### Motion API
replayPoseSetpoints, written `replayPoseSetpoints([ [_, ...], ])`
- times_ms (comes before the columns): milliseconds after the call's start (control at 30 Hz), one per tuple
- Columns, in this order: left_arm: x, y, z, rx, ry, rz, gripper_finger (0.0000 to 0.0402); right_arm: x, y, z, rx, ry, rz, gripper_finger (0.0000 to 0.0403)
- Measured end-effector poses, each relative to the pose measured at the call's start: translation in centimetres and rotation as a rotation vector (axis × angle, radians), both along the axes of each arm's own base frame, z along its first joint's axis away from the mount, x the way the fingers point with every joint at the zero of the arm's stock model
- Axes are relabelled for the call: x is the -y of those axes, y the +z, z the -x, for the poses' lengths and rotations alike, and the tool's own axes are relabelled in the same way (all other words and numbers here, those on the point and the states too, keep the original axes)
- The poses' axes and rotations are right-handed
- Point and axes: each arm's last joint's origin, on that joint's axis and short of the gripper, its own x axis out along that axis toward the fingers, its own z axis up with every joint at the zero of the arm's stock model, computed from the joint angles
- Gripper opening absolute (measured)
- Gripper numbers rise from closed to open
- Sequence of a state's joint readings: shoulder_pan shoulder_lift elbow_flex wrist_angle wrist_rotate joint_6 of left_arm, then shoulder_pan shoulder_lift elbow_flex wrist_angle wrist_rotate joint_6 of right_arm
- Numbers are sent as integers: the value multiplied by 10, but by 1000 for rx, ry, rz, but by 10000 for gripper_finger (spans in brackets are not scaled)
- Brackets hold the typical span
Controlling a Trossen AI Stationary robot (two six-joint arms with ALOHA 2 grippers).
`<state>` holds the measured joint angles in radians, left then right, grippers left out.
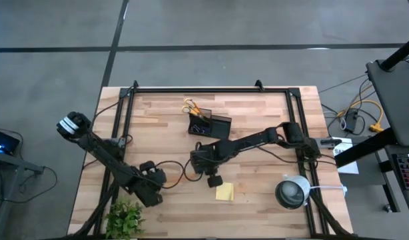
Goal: Pick and place office supplies into organizer
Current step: Put the orange pencil into the black organizer bin
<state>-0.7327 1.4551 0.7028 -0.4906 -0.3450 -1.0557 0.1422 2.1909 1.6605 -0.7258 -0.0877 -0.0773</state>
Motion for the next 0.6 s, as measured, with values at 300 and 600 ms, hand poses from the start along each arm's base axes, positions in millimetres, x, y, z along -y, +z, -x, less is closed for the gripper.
replayPoseSetpoints([
  [300, -31, 54, 1, -42, -45, -203, 1, 4, 60, 42, -86, -286, 191, 50],
  [600, -103, 143, 1, -188, -120, -500, 0, -6, 127, 111, 98, -557, 173, 52],
])
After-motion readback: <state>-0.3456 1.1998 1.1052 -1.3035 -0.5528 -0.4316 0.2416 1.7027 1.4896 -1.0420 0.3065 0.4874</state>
